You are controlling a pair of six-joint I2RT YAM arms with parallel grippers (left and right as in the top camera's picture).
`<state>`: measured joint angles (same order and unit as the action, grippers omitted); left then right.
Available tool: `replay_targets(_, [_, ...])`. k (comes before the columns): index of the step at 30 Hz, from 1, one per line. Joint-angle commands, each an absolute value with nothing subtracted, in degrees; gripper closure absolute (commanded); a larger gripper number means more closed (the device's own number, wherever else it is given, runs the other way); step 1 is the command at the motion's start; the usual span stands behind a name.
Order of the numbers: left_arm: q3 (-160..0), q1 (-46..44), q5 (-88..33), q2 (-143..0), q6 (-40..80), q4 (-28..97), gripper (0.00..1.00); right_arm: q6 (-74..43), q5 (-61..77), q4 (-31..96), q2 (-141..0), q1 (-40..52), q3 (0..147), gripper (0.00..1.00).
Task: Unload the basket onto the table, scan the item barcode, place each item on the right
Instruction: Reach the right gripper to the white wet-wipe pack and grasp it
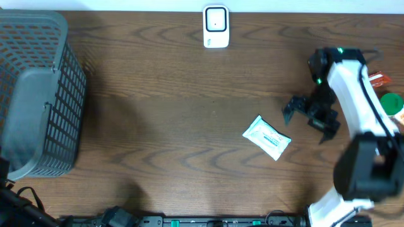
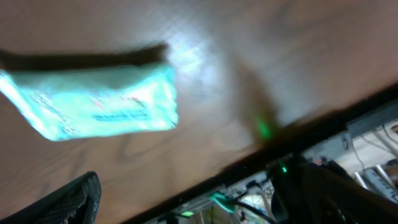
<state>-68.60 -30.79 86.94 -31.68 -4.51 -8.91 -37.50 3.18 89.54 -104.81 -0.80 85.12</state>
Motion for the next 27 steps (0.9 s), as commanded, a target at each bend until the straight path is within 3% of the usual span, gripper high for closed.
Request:
replay_targets(1, [-68.5,-30.5,89.9,-31.3,-4.9,-9.0,0.15,-38.4,7.3,84.2,-97.1,-0.8,76.6,0.01])
replay_targets(6, [-68.5,-30.5,89.9,-31.3,-4.9,-9.0,0.15,-36.3,19.3,71.4,-93.2,-0.7,63.5,0.01])
replay_targets(19, [-68.5,-30.5,89.9,-31.3,-4.9,-9.0,0.15,-36.6,19.7,48.2,-93.3,-0.7,45.5,0.01])
replay_targets(25, [-68.5,-30.5,89.9,-31.3,-4.9,-9.0,0.15,-39.0,19.1,33.2,-93.3,-0.7,38.2,0.10])
replay_targets(27, [-68.5,-30.5,89.9,-31.3,-4.9,-9.0,0.15,-39.5,18.5,27.9,-93.3,-0.7,35.7,0.18])
